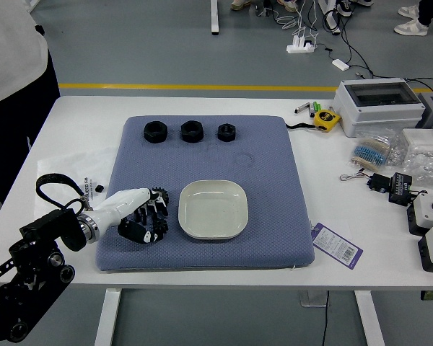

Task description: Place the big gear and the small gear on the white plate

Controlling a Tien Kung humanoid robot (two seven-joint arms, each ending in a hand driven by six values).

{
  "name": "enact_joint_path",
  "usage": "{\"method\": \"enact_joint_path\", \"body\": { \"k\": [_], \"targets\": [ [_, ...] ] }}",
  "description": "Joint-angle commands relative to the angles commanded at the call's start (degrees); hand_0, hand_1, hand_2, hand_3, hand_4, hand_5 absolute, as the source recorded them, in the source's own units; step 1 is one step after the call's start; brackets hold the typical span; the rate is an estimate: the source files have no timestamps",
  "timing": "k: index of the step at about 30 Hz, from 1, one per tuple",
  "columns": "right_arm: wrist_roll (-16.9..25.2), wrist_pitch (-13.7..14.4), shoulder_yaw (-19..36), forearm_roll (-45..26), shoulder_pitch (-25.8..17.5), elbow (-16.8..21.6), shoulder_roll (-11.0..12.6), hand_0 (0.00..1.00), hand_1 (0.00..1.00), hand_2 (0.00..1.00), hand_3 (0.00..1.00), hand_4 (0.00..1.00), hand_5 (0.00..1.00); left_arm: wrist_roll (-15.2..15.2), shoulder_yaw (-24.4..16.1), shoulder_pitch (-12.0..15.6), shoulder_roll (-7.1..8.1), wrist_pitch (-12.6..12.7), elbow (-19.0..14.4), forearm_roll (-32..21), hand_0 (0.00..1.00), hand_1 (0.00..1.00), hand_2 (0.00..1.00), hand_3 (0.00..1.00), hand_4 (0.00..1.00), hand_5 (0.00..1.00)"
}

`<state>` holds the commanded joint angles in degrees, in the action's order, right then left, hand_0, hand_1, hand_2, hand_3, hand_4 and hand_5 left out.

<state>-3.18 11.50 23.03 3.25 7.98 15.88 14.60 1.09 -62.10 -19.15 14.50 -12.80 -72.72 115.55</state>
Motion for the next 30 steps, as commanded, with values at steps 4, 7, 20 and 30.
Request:
{"method": "enact_joint_path", "body": {
  "k": [4,7,20,30],
  "targets": [
    [0.0,0.0,0.0,0.0,0.0,0.0,0.0,0.652,0.651,0.742,0.611,0.864,0.708,0.1,0.1,0.0,-0.09,0.0,0.0,-0.3,0.285,0.316,0.417,0.525,0.872,0.002],
    [0.0,0.0,-0.1,-0.1,0.1,0.0,0.0,0.652,0.651,0.741,0.612,0.864,0.708,0.1,0.1,0.1,-0.09,0.0,0.1,-1.3,0.283,0.308,0.416,0.532,0.877,0.002],
    [0.0,0.0,0.0,0.0,0.1,0.0,0.0,0.652,0.651,0.741,0.611,0.864,0.708,0.3,-0.6,0.5,-0.09,0.5,1.2,-5.3,0.279,0.287,0.411,0.529,0.836,0.002],
    [0.0,0.1,0.0,-0.1,0.0,0.0,0.0,0.652,0.651,0.741,0.612,0.864,0.707,0.5,-3.1,1.0,0.36,0.7,1.7,-7.3,0.279,0.290,0.414,0.535,0.816,0.002]
  ]
}}
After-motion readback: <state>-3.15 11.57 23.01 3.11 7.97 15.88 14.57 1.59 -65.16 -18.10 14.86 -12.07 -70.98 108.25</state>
